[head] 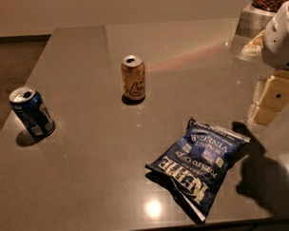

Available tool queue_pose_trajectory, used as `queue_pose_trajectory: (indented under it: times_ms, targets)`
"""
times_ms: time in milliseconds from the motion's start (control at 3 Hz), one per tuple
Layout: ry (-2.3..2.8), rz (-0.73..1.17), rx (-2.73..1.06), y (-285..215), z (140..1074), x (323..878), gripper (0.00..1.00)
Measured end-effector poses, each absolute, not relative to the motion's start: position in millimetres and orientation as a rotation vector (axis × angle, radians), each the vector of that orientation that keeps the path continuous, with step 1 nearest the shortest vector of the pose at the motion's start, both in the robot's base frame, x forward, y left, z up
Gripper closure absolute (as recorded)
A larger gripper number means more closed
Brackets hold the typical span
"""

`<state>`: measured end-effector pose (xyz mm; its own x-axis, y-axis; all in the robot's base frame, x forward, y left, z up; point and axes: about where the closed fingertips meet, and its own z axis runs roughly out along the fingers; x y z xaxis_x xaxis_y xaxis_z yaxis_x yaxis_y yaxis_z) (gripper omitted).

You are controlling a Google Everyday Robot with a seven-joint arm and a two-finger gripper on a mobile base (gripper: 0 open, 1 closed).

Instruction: Knock orange can over

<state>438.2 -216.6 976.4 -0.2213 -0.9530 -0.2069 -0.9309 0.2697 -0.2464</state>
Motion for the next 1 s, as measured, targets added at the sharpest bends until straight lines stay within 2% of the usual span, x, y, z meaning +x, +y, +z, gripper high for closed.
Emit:
queue_pose_trajectory:
  times_ms: [333,1000]
  targets:
    - [2.229,-0.1,-1.722,-216.0,977.0,438.5,0.0]
    - [2.208,0.042,-1.59,-174.1,963.6,460.7,0.0]
